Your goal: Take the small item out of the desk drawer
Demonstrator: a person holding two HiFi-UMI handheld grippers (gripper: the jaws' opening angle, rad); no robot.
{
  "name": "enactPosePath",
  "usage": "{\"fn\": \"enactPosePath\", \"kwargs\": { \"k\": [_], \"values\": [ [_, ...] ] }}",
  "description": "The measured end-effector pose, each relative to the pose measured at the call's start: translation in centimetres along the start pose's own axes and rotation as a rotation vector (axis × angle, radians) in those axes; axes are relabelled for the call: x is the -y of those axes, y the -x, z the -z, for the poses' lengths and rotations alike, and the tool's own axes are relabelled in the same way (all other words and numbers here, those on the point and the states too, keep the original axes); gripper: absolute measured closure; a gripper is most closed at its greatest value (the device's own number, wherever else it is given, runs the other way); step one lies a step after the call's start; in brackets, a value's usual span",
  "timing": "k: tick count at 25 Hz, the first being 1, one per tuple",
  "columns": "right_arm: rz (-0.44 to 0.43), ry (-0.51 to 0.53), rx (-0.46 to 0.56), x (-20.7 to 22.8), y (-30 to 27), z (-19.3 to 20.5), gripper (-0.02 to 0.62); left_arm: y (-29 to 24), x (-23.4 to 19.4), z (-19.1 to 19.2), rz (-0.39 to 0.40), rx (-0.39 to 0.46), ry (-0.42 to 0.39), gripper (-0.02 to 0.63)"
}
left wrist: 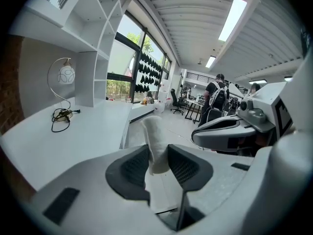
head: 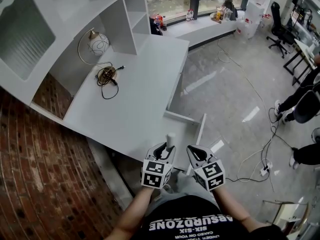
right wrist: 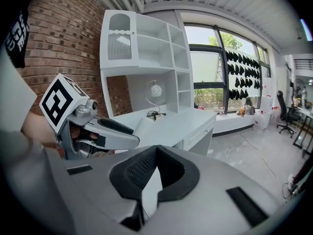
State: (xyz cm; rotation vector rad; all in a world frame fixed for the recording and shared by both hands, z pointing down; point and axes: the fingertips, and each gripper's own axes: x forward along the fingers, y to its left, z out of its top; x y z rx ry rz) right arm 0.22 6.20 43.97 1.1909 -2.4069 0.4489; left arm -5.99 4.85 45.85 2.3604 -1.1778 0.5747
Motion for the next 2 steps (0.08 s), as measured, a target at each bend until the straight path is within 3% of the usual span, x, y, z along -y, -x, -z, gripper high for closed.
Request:
{"fn": "enactPosePath", "kwargs": {
  "k": [2],
  "values": [
    [0.002, -0.002, 0.000, -0.08, 0.21, 0.09, 0.597, 0.12, 0.30, 0.10, 0.005, -0.002, -0.007, 0.479]
  ]
}}
